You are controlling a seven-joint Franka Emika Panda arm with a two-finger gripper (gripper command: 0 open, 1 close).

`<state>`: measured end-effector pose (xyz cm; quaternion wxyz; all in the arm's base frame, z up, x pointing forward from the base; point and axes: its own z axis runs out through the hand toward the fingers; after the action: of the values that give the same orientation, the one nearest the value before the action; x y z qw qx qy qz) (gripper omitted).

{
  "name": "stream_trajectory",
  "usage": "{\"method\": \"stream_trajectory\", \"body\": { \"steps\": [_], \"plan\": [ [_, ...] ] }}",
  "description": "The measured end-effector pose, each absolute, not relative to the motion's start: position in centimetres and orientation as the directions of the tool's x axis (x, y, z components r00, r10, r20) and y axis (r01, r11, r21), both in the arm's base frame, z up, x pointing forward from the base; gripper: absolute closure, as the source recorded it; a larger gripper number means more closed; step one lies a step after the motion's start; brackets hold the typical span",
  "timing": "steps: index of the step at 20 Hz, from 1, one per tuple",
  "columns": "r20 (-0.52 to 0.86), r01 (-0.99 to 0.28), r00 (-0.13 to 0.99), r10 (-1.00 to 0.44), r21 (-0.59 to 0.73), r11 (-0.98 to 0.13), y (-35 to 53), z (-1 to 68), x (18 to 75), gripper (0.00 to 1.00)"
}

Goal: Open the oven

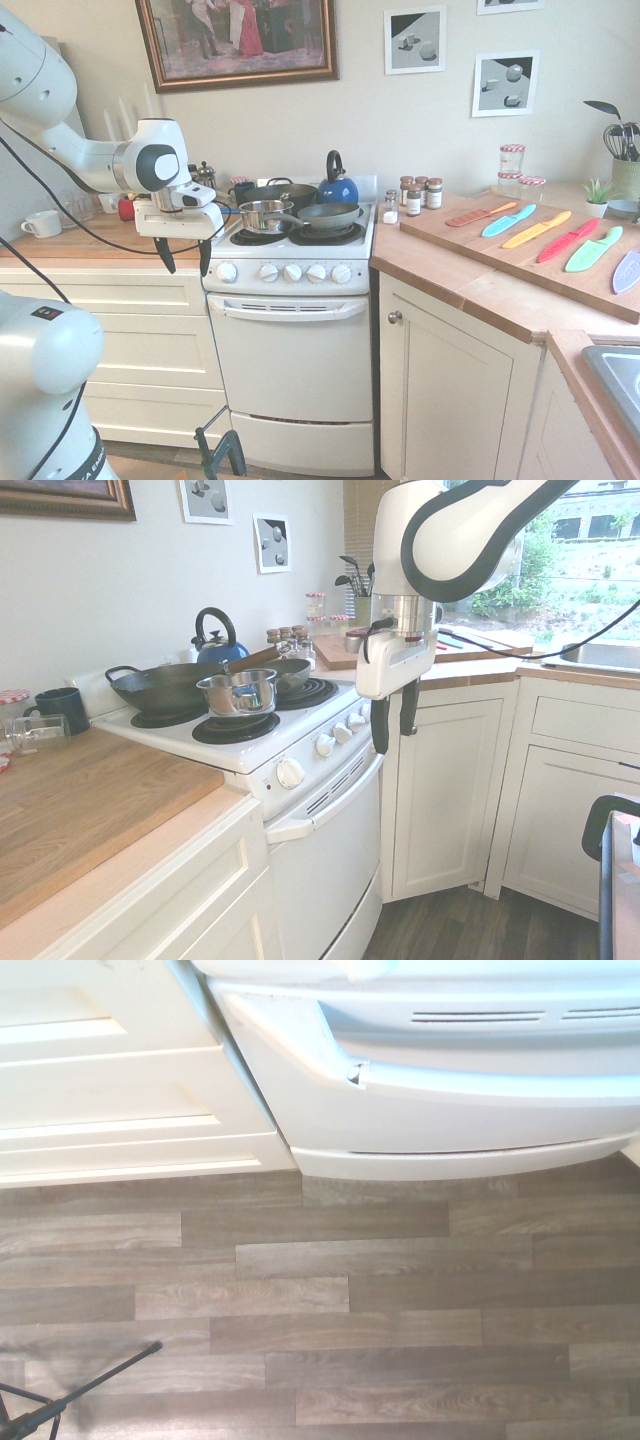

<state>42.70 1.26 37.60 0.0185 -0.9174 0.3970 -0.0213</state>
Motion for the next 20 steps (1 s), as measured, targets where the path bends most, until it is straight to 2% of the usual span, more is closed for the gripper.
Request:
{"method": "stream_trajectory", "body": {
  "steps": [5,12,15,20],
  "plan": [
    [0.018,-0.742,0.669,-0.743,-0.051,-0.669,0.9,35.2,42.9,0.0],
    [0.127,-0.768,0.623,-0.772,-0.092,-0.634,-1.5,25.3,46.3,0.0],
    [0.177,-0.766,0.607,-0.775,-0.133,-0.63,-3.6,23.0,48.3,0.0],
    [0.182,-0.762,0.607,-0.774,-0.142,-0.631,-5.0,20.1,51.7,0.0]
  ]
}}
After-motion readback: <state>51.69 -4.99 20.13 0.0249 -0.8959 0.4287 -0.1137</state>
